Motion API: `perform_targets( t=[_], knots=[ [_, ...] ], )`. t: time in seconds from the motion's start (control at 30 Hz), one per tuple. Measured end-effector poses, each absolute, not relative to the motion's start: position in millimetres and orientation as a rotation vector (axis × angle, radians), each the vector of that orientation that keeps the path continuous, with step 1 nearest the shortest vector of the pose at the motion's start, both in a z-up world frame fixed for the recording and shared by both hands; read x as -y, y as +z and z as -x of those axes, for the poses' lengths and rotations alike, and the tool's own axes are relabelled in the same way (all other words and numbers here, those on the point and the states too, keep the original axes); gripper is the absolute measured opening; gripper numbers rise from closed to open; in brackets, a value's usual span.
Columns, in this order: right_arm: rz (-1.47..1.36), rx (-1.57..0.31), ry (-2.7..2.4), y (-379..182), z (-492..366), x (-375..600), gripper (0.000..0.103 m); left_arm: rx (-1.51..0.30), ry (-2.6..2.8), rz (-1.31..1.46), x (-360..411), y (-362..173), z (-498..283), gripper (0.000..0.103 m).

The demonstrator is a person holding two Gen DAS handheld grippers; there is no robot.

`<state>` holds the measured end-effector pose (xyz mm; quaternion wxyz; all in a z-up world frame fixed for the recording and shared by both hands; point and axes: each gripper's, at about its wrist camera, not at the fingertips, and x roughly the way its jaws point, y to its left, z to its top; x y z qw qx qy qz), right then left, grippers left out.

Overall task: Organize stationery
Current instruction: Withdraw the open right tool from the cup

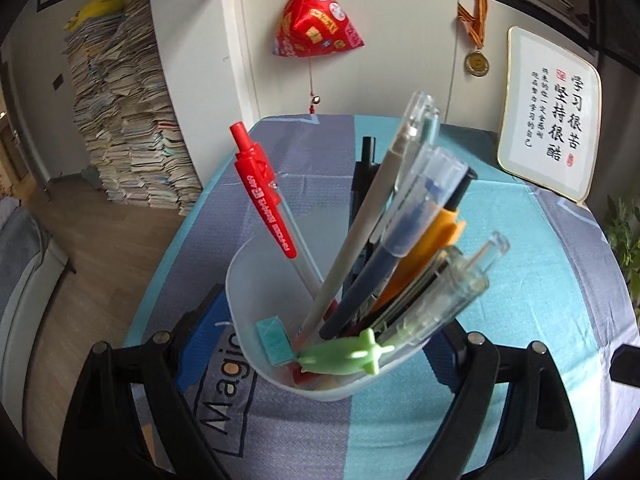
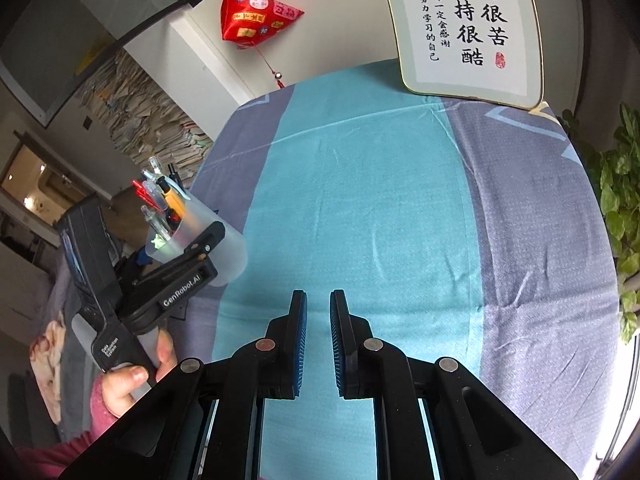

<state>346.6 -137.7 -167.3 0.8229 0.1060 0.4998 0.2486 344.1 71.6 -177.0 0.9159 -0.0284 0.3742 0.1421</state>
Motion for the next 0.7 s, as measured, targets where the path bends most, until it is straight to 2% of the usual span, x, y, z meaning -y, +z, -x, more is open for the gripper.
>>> perform_targets(
  t=[0.07,0.1,0.33,0.53,0.7],
  knots=[
    [-0.240,-1.063,0.533,-170,-348,145,0.012,-0.756,0.330,0.069,-68,-176,-345,0.083],
    [-0.247,-1.061,0.537,-171,-348,149,0.012,-0.755,0.325,0.082,-67,-175,-347,0.072],
    [-0.223,-1.051,0.545,-176,-348,163,0.012,-0.736,0.298,0.076,-66,-174,-342,0.071],
    [-0.200,-1.047,0.537,-185,-349,167,0.012,-0.622,0.251,-0.024,-50,-158,-332,0.072],
    [-0.215,-1.054,0.532,-190,-351,171,0.012,-0.621,0.180,-0.025,-41,-148,-353,0.072]
  ],
)
